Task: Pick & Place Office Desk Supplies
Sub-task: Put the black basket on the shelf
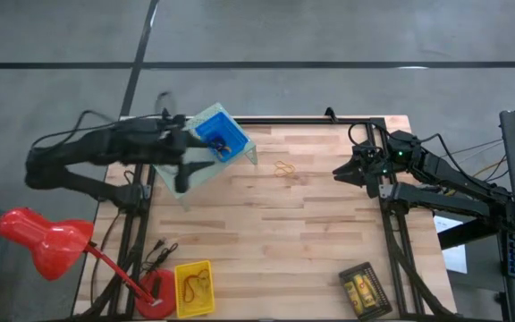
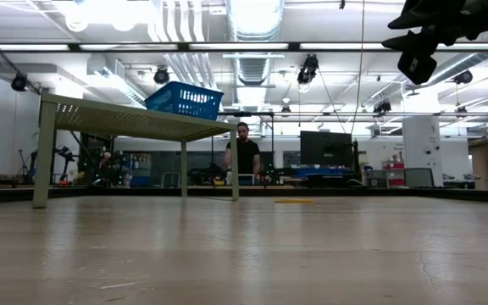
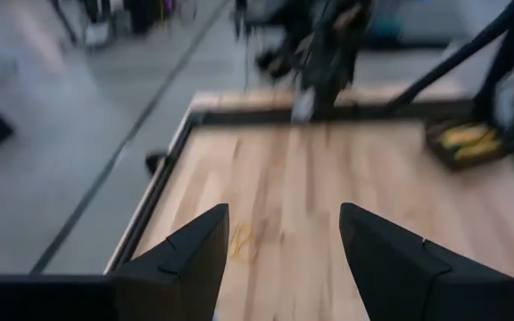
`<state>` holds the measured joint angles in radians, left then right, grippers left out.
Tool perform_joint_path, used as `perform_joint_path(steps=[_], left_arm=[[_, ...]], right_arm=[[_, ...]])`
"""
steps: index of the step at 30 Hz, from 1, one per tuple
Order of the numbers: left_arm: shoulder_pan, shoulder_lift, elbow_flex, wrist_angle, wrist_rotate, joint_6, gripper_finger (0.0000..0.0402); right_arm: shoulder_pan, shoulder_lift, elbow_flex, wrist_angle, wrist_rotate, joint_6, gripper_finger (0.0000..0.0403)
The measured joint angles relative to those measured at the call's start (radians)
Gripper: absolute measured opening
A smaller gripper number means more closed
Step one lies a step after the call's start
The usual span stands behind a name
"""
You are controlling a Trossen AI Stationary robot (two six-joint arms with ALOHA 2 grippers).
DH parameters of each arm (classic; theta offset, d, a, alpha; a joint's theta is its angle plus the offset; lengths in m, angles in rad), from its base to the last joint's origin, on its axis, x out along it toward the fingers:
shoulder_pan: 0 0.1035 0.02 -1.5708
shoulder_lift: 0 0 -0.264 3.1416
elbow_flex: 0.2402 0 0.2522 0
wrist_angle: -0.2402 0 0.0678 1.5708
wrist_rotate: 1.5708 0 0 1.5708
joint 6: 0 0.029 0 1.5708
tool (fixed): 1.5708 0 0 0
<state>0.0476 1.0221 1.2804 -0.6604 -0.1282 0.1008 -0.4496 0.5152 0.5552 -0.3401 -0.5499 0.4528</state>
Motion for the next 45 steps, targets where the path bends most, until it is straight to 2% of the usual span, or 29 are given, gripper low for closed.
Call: perform_joint_path(steps=[5,10,14,18,25,35,45], left_arm=[[-0.049,-0.257,-0.22,0.215,0.001,0.0,0.0218],[-0.051,-0.45,-0.438,0.43,0.0,-0.009,0.0216],[-0.051,-0.582,-0.55,0.515,0.004,-0.064,0.0216],[-0.051,-0.665,-0.597,0.508,-0.018,-0.097,0.0215],[-0.051,-0.715,-0.611,0.5,-0.033,-0.117,0.0215],[-0.05,-0.697,-0.617,0.368,-0.033,-0.134,0.0215],[-0.05,-0.69,-0.634,0.315,-0.037,-0.181,0.0215]], right_arm=[[0.0,0.0,0.0,0.0,0.0,0.0,0.0123],[0.0,0.0,0.0,0.0,0.0,0.0,0.0123],[0.0,0.0,0.0,0.0,0.0,0.0,0.0123],[0.0,0.0,0.0,0.0,0.0,0.0,0.0123],[0.0,0.0,0.0,0.0,0.0,0.0,0.0123],[0.0,0.0,0.0,0.0,0.0,0.0,0.0123],[0.0,0.0,0.0,0.0,0.0,0.0,0.0123]])
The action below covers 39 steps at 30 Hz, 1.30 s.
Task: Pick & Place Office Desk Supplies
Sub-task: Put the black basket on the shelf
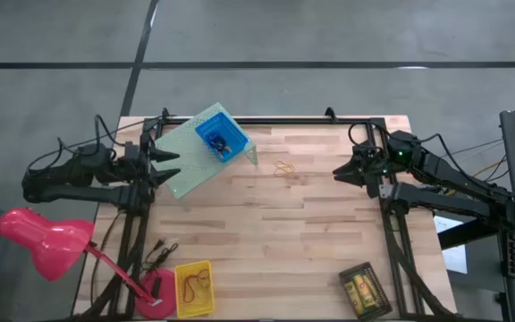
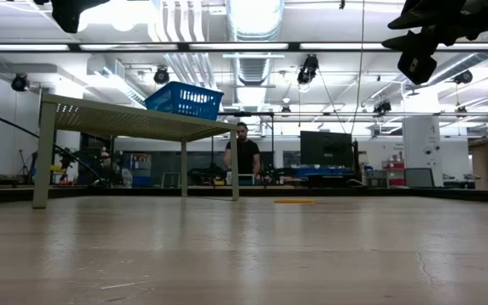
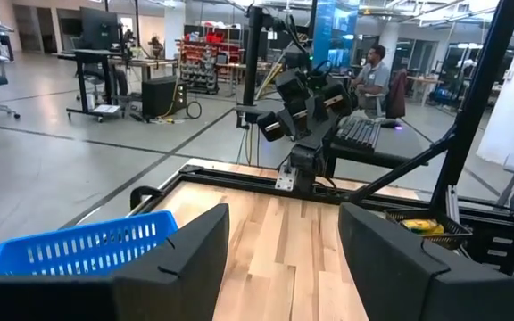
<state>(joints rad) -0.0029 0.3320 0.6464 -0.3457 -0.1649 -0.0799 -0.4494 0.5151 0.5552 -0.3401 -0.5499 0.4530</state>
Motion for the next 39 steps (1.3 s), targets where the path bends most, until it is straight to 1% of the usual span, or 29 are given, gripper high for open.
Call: perform_joint_path(steps=[15,20,33,39], left_arm=[[0.0,0.0,0.0,-0.007,0.0,0.001,0.0215],[0.0,-0.001,0.0,-0.048,0.0,0.001,0.0215],[0.0,0.0,0.0,-0.215,0.0,0.001,0.0215],[0.0,-0.001,0.0,-0.254,0.0,0.004,0.0215]], right_arm=[[0.0,0.002,0.0,0.006,0.0,0.0,0.0123],[0.0,0.004,0.0,0.006,0.0,0.0,0.0123],[0.0,0.003,0.0,0.005,0.0,0.0,0.0123],[0.0,0.003,0.0,0.006,0.001,0.0,0.0123]])
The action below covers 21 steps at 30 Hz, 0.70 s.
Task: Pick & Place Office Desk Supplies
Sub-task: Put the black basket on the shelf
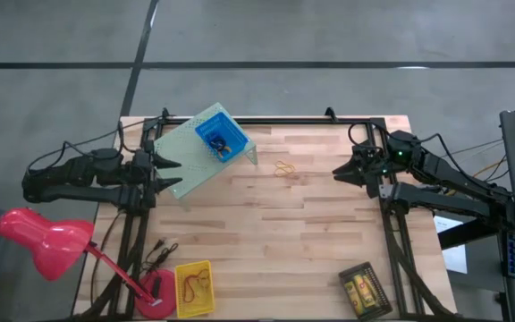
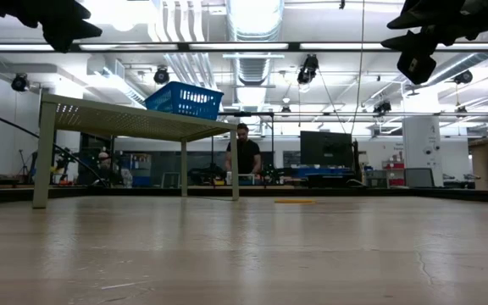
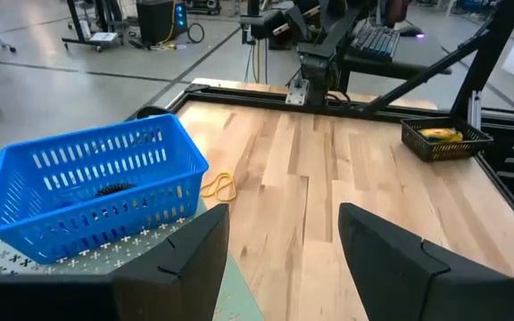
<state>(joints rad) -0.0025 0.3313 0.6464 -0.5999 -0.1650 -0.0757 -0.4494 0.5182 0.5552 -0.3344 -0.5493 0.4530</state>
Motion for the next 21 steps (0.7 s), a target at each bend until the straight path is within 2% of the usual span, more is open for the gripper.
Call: perform_joint_path(steps=[12,18,21], left_arm=[[0.0,0.0,0.0,0.0,0.0,0.0,0.0215],[0.0,0.0,0.0,0.0,0.0,0.0,0.0215],[0.0,0.0,0.0,0.0,0.0,0.0,0.0215]], right_arm=[[0.0,0.0,0.0,0.0,0.0,0.005,0.0123],[0.0,0.0,0.0,-0.001,-0.005,0.119,0.0123],[0.0,0.004,0.0,0.002,-0.031,0.124,0.0123]])
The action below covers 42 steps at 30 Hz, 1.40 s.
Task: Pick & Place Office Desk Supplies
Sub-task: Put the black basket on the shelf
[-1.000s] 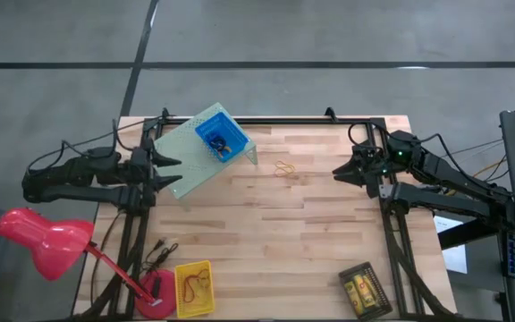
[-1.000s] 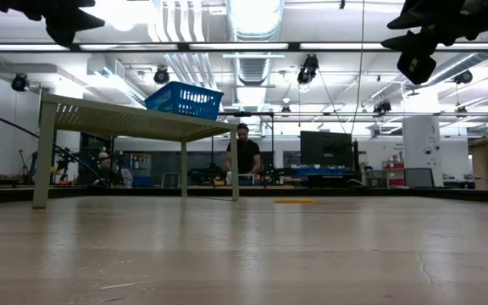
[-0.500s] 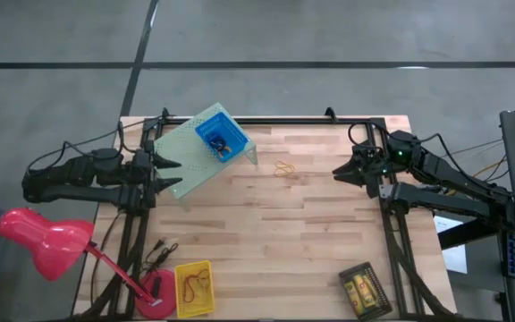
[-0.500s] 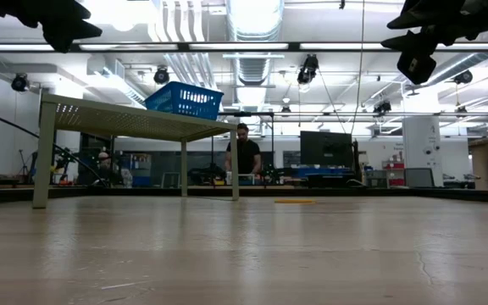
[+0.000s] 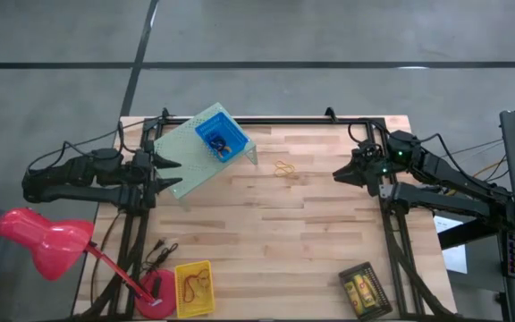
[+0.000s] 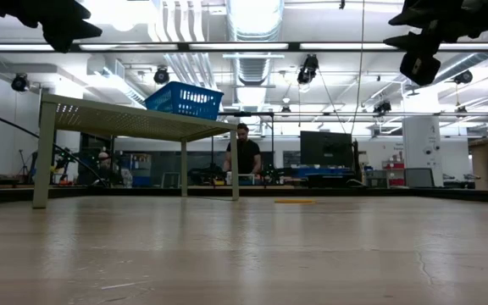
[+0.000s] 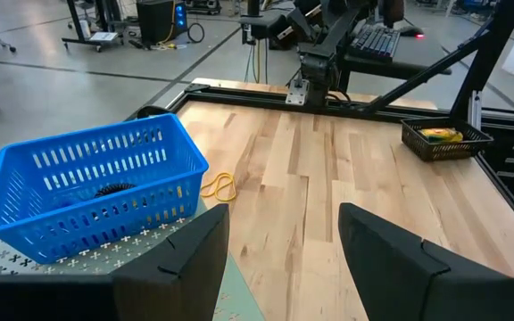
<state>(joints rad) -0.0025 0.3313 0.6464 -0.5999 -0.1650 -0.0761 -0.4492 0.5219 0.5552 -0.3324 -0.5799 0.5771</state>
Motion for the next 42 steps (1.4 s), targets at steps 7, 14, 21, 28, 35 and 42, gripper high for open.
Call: perform_joint_path(steps=[7,14,21,28,35,42], left_arm=[[0.0,0.0,0.0,0.0,0.0,0.0,0.0215],[0.0,0.0,0.0,0.0,0.0,0.0,0.0215],[0.0,0.0,0.0,-0.003,0.0,0.0,0.0215],[0.0,0.0,0.0,-0.003,0.0,0.0,0.0215],[0.0,0.0,0.0,-0.004,0.0,-0.001,0.0215],[0.0,0.0,0.0,-0.004,0.0,0.0,0.0215]], right_arm=[[0.007,0.019,0.002,0.007,-0.078,-0.063,0.0123],[0.102,0.021,0.051,-0.054,-0.089,-0.192,0.0123],[0.208,0.079,0.167,-0.104,0.166,-0.404,0.0123],[0.293,0.243,0.332,-0.43,0.324,-0.532,0.0123],[0.411,0.402,0.483,-0.705,0.396,-0.532,0.0123],[0.565,0.472,0.586,-0.792,0.451,-0.442,0.0123]])
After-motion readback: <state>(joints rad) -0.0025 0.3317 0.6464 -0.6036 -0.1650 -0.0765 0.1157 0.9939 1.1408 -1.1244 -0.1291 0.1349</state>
